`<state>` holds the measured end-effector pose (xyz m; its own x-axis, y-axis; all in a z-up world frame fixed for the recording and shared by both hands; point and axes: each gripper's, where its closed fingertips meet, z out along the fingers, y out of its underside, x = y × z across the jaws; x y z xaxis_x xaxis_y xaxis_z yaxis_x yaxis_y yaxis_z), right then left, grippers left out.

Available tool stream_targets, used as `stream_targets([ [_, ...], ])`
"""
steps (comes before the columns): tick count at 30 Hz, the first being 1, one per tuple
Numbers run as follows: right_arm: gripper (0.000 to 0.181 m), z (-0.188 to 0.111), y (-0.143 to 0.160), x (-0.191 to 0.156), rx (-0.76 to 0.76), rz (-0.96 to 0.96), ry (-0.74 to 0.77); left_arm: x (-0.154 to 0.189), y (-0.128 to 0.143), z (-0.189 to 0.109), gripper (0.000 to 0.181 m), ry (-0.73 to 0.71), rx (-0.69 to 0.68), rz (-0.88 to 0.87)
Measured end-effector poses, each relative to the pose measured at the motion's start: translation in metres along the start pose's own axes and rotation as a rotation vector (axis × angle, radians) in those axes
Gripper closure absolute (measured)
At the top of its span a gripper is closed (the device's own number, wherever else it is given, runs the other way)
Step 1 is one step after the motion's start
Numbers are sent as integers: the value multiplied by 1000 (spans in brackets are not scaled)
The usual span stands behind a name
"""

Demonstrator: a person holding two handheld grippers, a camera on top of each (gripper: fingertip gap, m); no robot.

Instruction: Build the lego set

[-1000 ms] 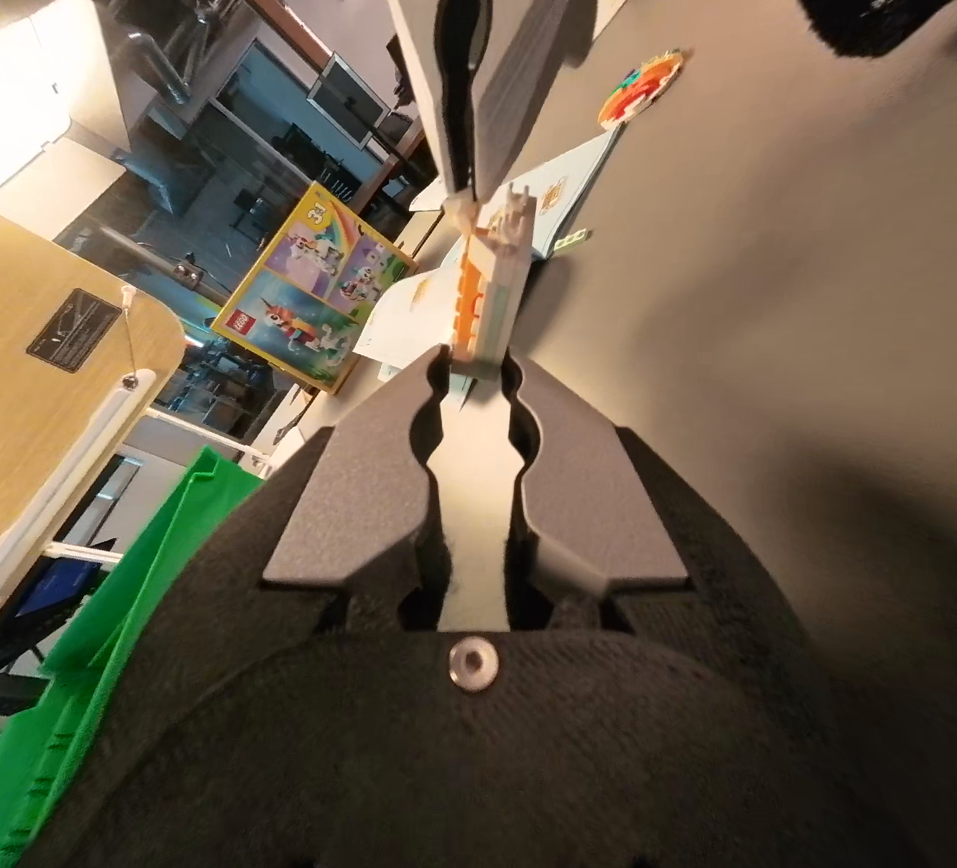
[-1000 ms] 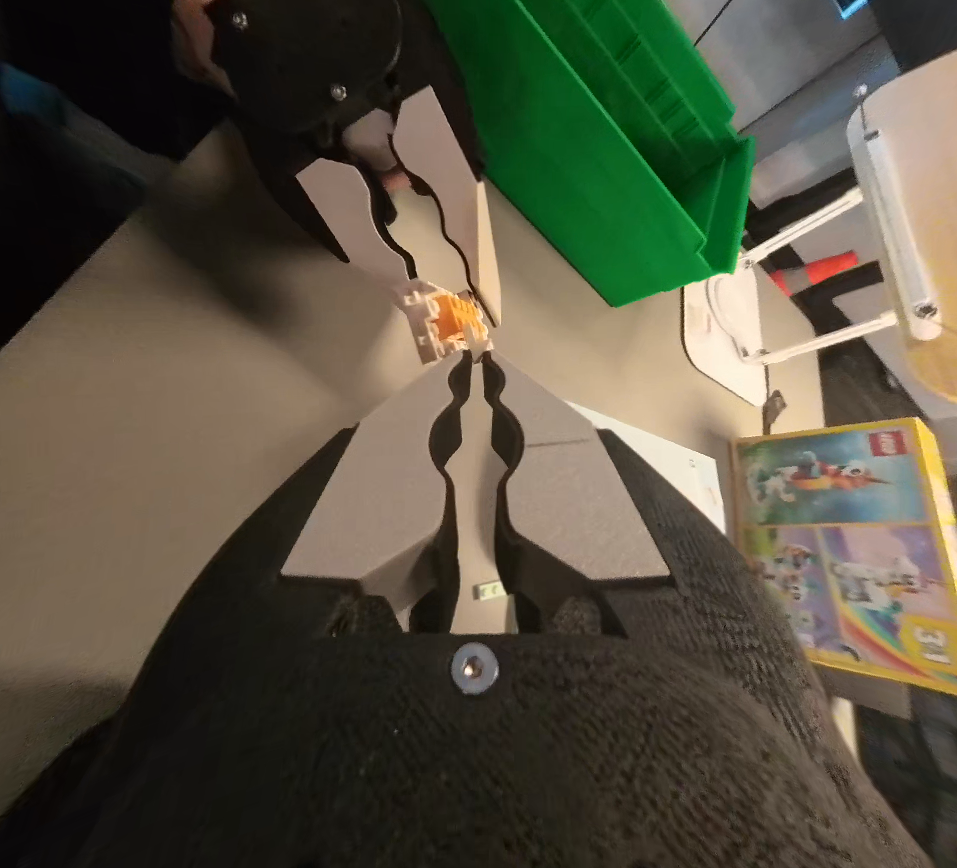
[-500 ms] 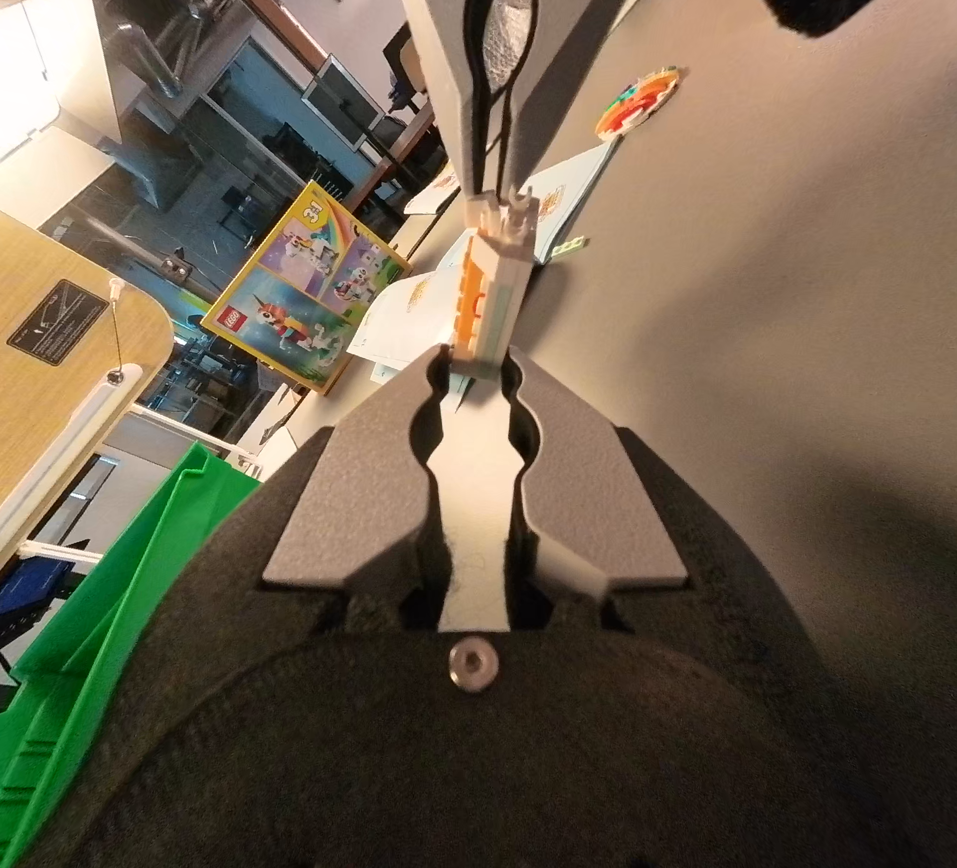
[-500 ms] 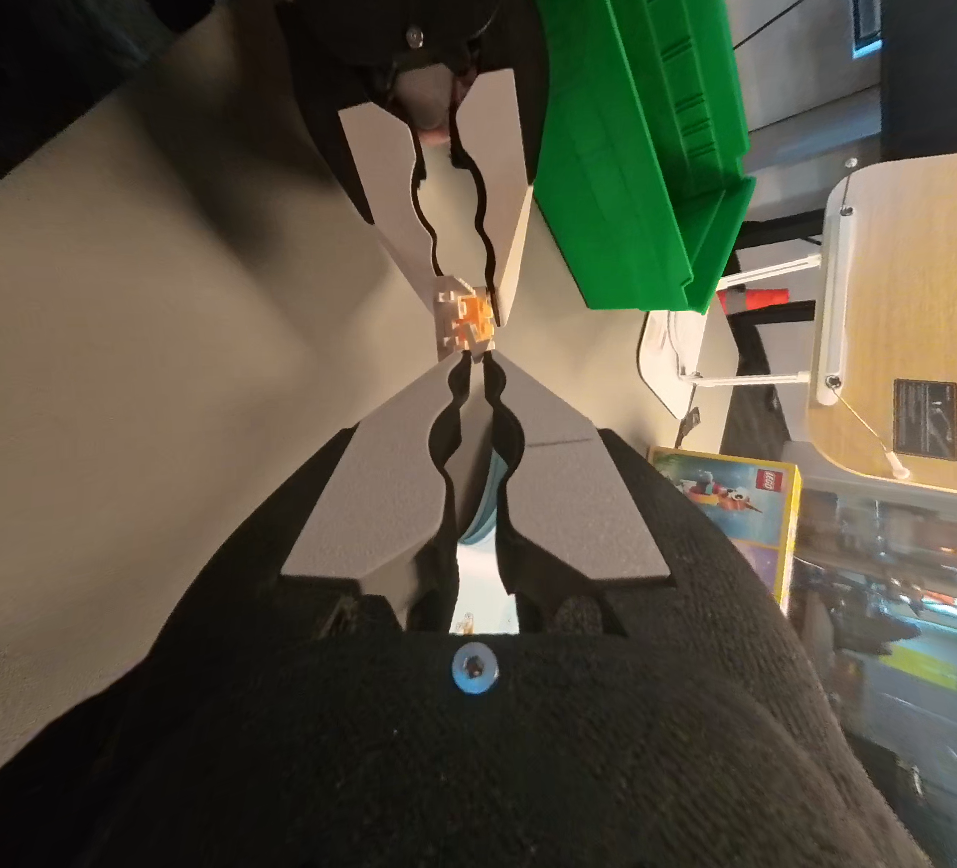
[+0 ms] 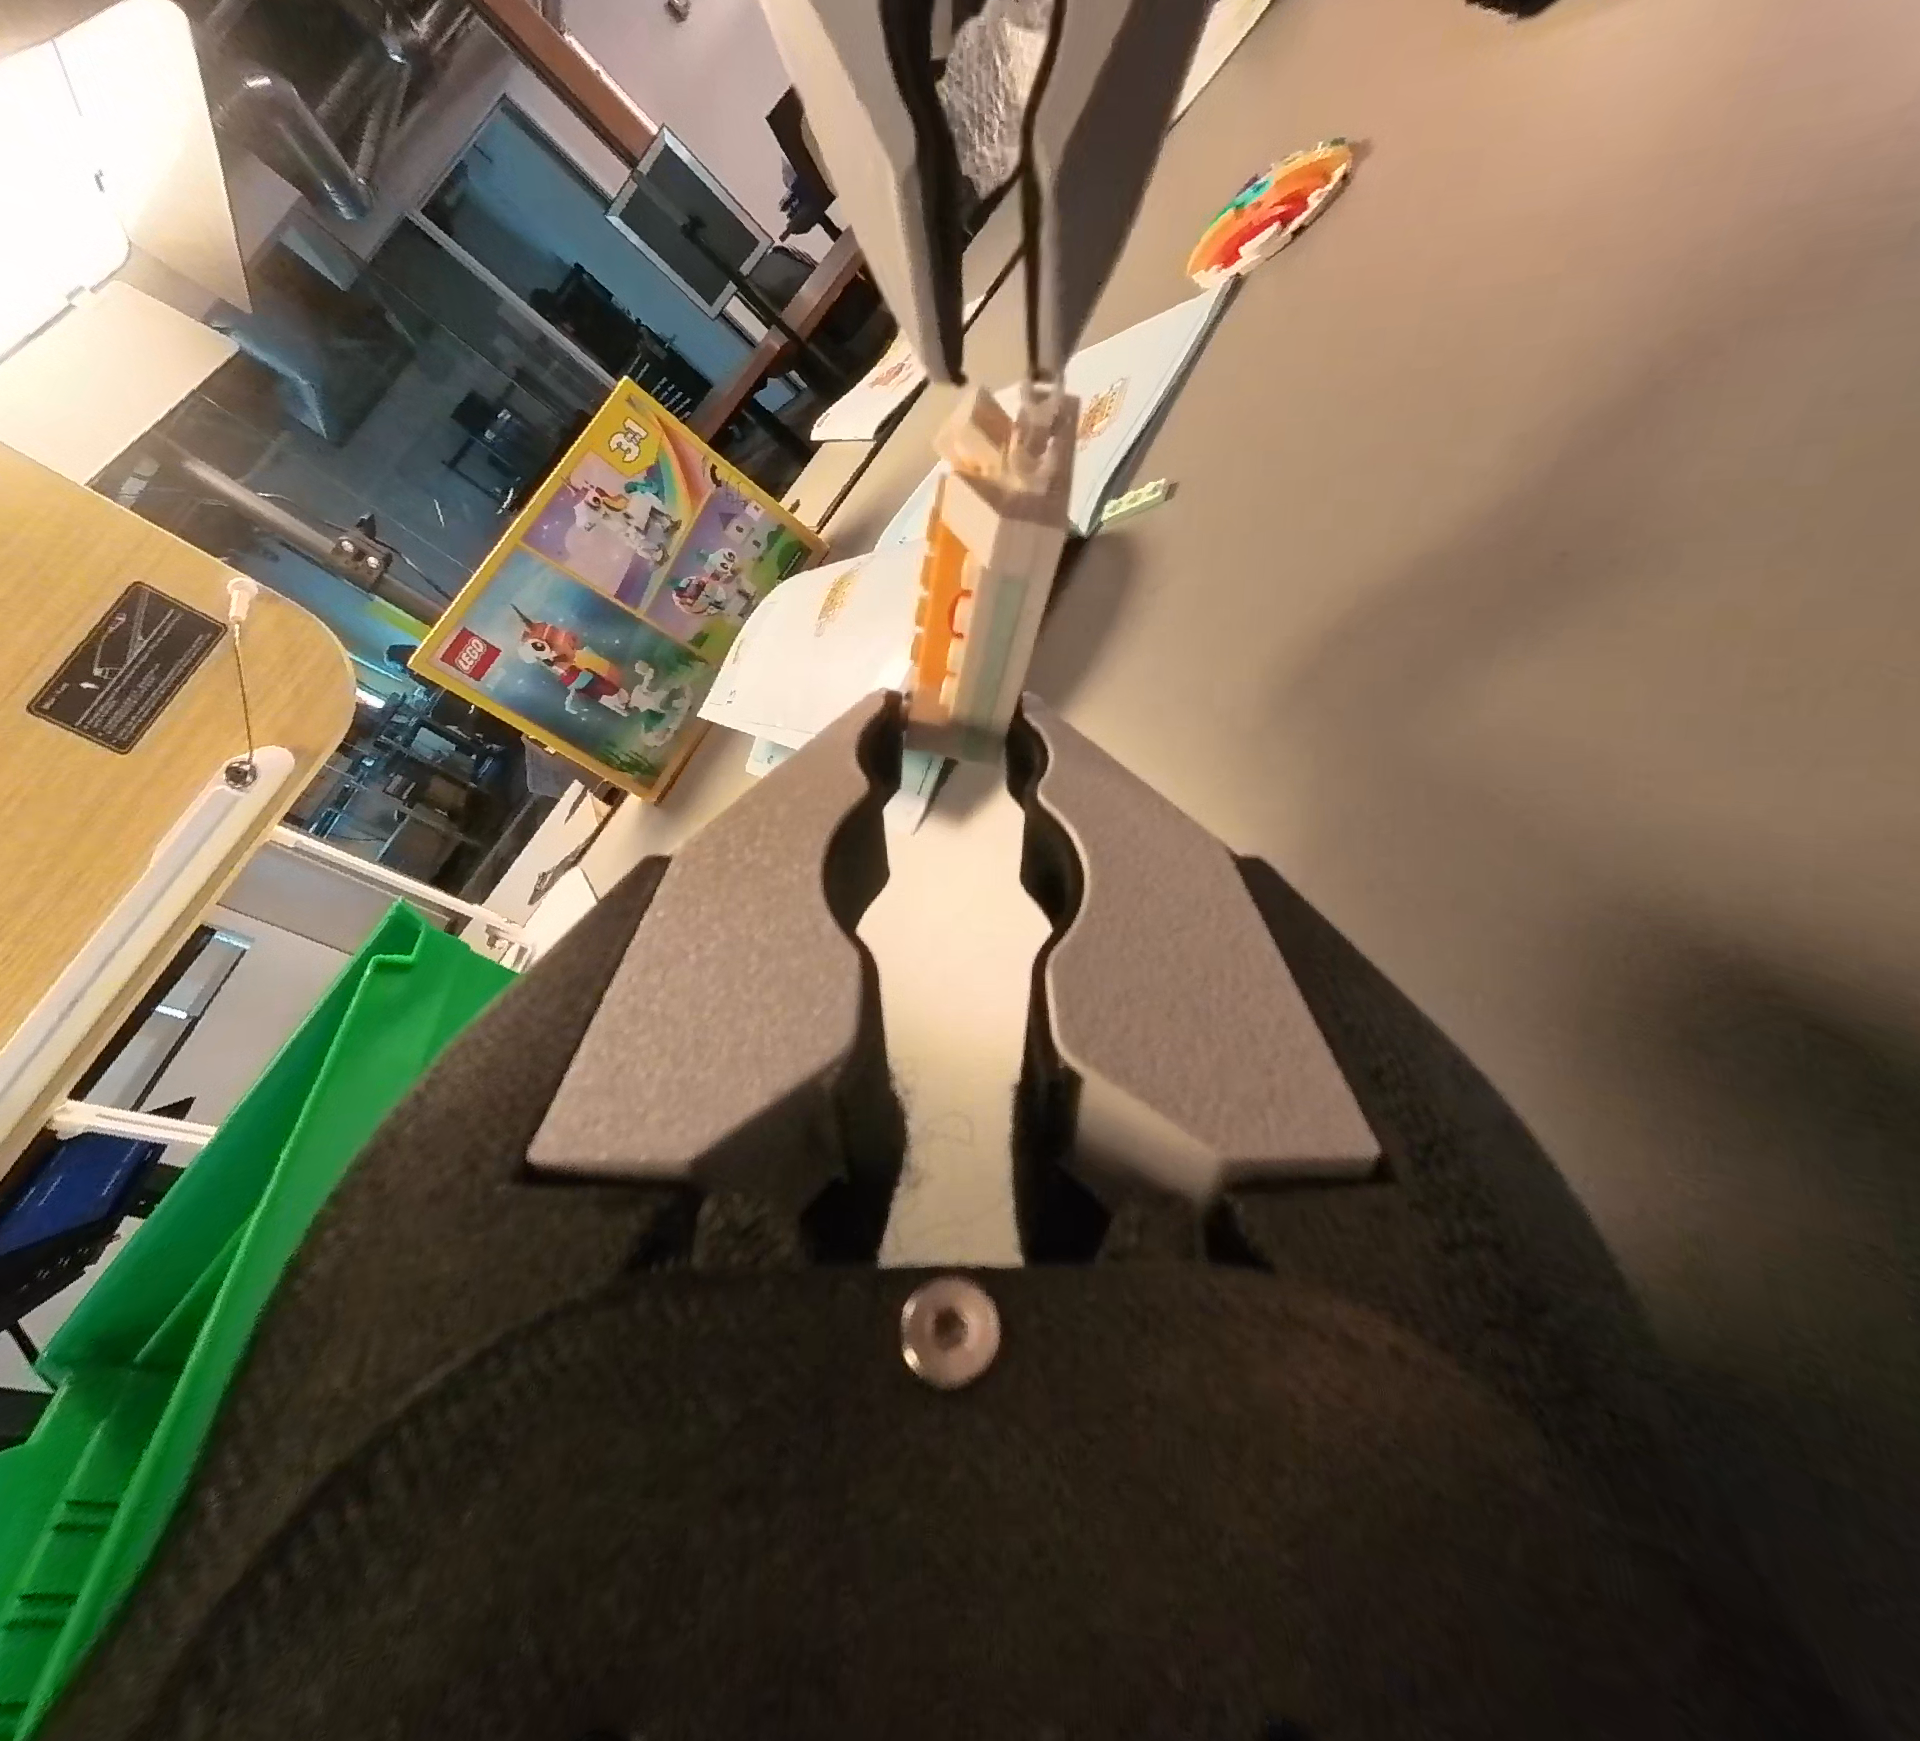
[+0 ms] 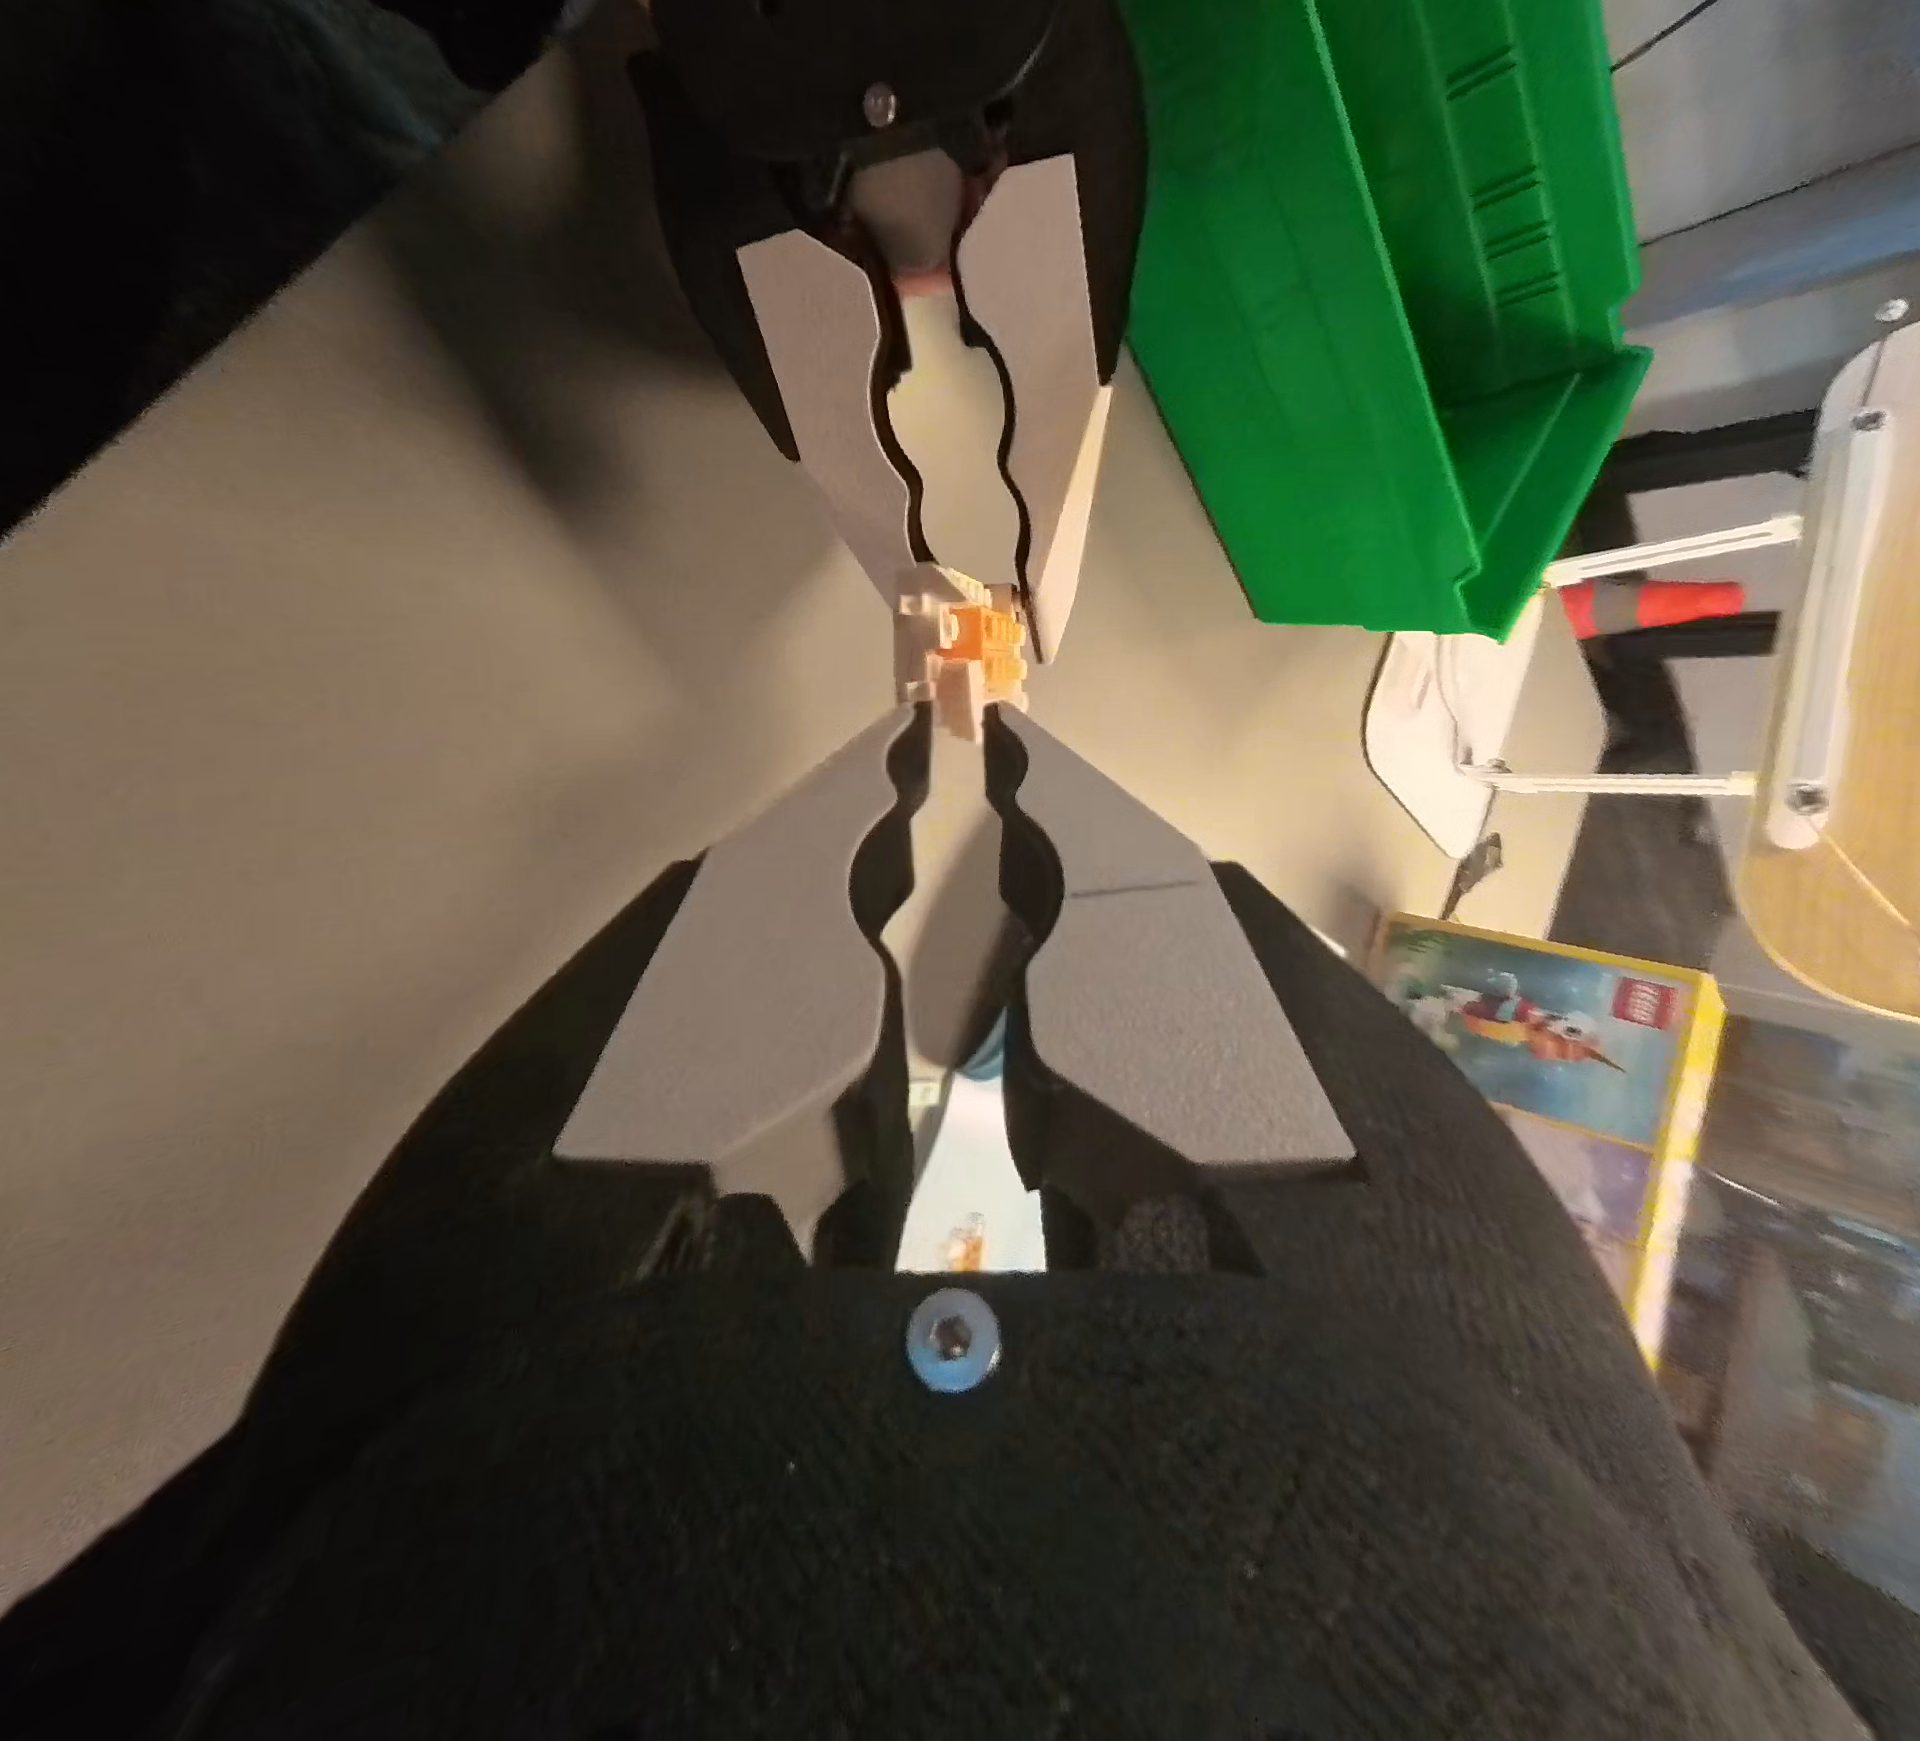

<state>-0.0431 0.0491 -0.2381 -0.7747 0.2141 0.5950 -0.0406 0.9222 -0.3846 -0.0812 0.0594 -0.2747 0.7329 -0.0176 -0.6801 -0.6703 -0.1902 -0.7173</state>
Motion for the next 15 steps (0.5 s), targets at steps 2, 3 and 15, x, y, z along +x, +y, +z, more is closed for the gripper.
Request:
stream_targets([
  [2, 166, -3, -1, -2, 34, 57, -39, -1, -1, -1, 163, -6, 6, -5],
  [3, 162, -5, -2, -1, 57, 95, -53, -2, -1, -1, 163, -7, 8, -7],
  [15, 160, 8, -6, 2, 107, 135, 41, -2, -3, -2, 163, 5, 25, -35],
])
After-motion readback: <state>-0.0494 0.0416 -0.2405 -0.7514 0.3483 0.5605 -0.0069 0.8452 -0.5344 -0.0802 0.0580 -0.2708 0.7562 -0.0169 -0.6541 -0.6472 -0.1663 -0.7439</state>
